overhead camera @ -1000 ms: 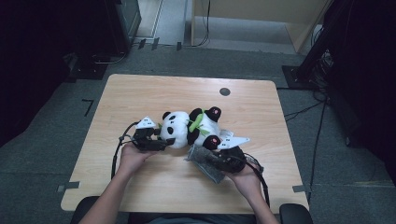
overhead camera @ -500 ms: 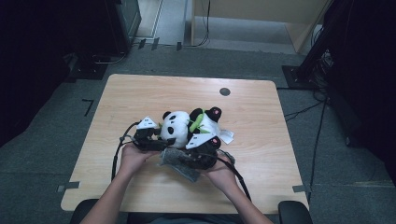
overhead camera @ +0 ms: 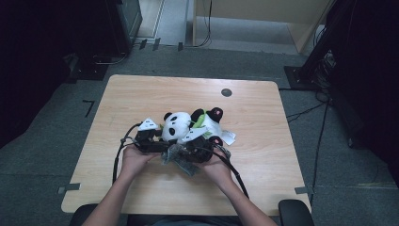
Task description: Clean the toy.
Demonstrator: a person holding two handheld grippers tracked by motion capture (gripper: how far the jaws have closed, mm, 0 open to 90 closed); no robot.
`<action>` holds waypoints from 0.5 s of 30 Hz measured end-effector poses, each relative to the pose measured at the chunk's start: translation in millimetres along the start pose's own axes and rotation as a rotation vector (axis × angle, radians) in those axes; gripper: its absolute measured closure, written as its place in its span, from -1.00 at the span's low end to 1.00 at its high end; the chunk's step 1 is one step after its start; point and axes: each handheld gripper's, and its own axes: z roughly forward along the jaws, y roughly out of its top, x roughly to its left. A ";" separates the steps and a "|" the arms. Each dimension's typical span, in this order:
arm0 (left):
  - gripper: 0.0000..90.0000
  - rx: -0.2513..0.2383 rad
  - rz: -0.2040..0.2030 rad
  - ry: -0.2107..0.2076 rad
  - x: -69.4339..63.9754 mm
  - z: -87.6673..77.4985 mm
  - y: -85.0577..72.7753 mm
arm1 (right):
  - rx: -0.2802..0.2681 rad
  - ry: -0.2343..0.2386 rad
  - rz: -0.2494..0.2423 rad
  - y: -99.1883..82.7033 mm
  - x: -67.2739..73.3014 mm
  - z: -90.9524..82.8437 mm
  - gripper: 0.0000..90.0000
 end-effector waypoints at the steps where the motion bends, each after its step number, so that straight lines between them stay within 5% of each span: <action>1: -0.34 0.000 -0.001 0.000 0.1 0.0 -0.1 | 0.000 -0.005 0.000 -0.4 0.1 -1.0 0.67; 15: -0.32 0.007 0.009 0.004 0.4 -0.2 -0.4 | -0.004 -0.073 0.022 -18.1 -10.0 -17.8 0.67</action>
